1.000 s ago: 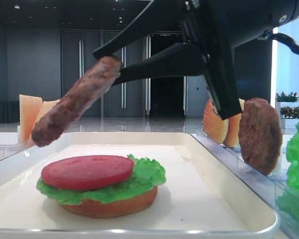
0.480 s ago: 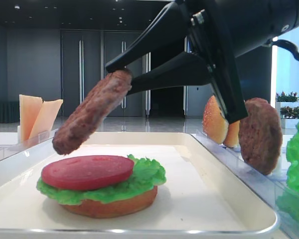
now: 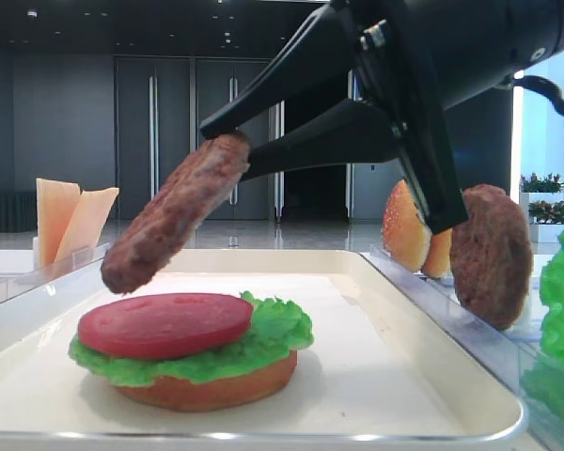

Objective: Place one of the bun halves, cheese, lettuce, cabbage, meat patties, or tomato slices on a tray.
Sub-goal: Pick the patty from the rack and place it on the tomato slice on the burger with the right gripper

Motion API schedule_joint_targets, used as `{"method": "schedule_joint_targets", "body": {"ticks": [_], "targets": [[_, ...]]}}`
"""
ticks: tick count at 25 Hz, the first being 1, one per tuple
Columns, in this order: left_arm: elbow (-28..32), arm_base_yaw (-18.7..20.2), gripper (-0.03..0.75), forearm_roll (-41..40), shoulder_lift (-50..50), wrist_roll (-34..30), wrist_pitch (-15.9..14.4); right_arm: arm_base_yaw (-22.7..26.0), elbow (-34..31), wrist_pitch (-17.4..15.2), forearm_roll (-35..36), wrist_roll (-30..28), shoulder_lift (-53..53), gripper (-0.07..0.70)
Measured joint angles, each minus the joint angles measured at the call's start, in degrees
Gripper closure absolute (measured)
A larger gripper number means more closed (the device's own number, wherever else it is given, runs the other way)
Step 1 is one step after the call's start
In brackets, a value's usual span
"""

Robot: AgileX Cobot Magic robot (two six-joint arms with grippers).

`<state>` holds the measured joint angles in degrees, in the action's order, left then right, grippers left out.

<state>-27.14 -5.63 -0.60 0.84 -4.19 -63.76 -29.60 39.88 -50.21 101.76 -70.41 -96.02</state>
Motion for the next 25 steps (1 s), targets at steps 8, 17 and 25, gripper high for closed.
{"method": "schedule_joint_targets", "body": {"ticks": [8, 17, 25], "targets": [[0.0, 0.0, 0.325, 0.0, 0.0, 0.06, 0.0, 0.0, 0.0, 0.0, 0.0, 0.0, 0.0, 0.459], [0.0, 0.0, 0.325, 0.0, 0.0, 0.07, 0.0, 0.81, 0.0, -0.94, 0.0, 0.17, 0.0, 0.459], [0.0, 0.0, 0.325, 0.0, 0.0, 0.07, 0.0, 0.99, 0.0, -2.1, 0.0, 0.05, -1.76, 0.459]]}}
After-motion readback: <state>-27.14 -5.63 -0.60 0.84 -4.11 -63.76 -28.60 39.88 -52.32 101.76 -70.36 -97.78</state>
